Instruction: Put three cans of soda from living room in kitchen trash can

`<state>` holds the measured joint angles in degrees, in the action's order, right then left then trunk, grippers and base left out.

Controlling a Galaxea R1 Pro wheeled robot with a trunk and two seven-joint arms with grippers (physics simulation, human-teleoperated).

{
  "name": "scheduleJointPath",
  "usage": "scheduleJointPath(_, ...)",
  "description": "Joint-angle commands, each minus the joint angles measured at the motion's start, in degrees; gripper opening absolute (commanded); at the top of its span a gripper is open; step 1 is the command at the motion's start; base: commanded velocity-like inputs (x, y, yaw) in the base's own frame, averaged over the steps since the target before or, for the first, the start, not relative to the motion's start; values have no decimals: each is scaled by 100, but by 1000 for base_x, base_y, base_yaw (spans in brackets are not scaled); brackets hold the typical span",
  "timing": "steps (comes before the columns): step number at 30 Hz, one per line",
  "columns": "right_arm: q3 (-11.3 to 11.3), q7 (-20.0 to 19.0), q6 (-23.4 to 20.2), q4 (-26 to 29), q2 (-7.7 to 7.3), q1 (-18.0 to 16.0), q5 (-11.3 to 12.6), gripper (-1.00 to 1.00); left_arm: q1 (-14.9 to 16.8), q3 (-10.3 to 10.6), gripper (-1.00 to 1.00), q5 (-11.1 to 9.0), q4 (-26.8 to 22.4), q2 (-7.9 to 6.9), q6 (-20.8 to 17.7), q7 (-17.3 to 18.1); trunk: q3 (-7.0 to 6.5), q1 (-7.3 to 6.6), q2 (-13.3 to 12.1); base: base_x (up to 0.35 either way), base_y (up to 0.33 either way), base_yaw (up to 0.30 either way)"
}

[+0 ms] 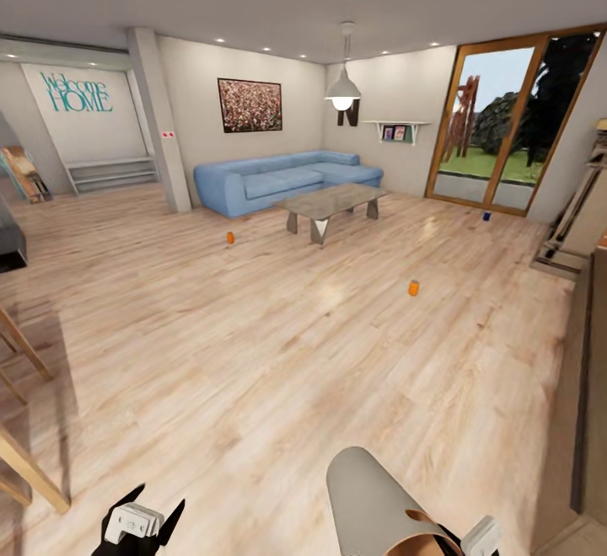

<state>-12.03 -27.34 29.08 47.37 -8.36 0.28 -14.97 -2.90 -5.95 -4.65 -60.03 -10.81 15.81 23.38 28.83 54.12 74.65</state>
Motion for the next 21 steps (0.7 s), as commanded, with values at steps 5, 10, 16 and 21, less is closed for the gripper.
scheduleJointPath(5, 3, -39, -10, 9, 1, -2, 74, -100, 0, 3, 100, 0, 0, 1, 1, -4, -1, 0, 0, 283, 155, -6)
scheduleJointPath(10, 7, -51, -15, 9, 1, -2, 84, -100, 0, 6, 100, -1, 0, 0, 3, -1, -1, 0, 0, 274, 155, -115)
scheduleJointPath(16, 7, -56, -16, 9, 3, -2, 82, -100, 0, 6, 100, -1, 0, 0, 3, 0, -1, 0, 0, 266, 162, -170)
scheduleJointPath(21, 7, -60, -16, 9, 2, -2, 88, -100, 0, 6, 100, -1, 0, 0, 3, 0, -1, 0, 0, 264, 166, -182)
